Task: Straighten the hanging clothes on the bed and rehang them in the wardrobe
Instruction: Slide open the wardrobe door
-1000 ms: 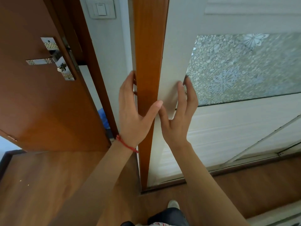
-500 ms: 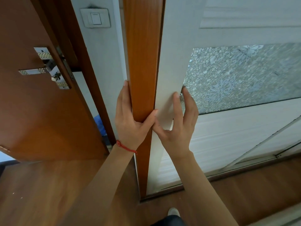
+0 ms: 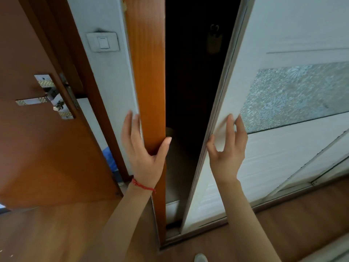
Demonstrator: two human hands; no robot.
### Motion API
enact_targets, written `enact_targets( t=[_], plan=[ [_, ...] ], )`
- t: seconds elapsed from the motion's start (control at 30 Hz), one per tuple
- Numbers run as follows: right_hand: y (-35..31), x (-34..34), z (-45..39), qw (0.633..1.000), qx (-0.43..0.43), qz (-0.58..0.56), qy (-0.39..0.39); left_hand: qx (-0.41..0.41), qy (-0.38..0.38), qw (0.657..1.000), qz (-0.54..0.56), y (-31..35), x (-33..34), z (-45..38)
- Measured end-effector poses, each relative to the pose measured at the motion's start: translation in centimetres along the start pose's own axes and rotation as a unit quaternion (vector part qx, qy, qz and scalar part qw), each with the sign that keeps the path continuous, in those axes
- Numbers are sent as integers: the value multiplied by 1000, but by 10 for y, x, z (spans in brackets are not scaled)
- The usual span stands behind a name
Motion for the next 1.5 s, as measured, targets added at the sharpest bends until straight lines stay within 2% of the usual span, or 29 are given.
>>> enact_targets(
  t=[0.1,0.13,0.2,0.27,0.37,0.47,0.6,0.7,0.87,1.07,1.23,1.5],
  plan=[
    [20,-10,-4,999,49,13,-4,153,90,983,-42,21,7,9],
    [26,-12,-7,998,59,16,-2,201,90,975,-34,31,12,13],
    [37,-17,-13,997,78,24,3,256,41,966,14,55,29,21],
    [49,-21,-18,995,92,34,1,231,-60,967,87,78,56,20],
    [69,-25,-23,995,95,36,-15,109,-216,960,141,102,113,5],
    [92,-28,-28,997,69,31,-27,5,-308,936,169,117,170,-3],
    [126,-33,-38,998,49,26,-26,-57,-278,937,204,126,225,2],
    [153,-38,-47,999,41,19,-18,-64,-262,936,227,134,254,10],
    [197,-48,-65,999,13,30,-6,-65,-281,926,244,152,298,17],
    [249,-66,-88,998,57,35,-19,-53,-290,923,248,179,350,26],
    [287,-78,-103,996,78,28,-11,-38,-240,948,206,201,387,32],
    [335,-89,-119,993,112,30,-4,-65,-268,942,191,226,434,37]
  ],
)
Point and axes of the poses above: each hand's wrist, its own z-axis away from the middle knuckle, its own x-axis out of the palm, y = z × x, the point moved 1 cm from there along -z, towards the middle knuckle, and after that the axes turned 1 degree about z, right-handed, at the moved point
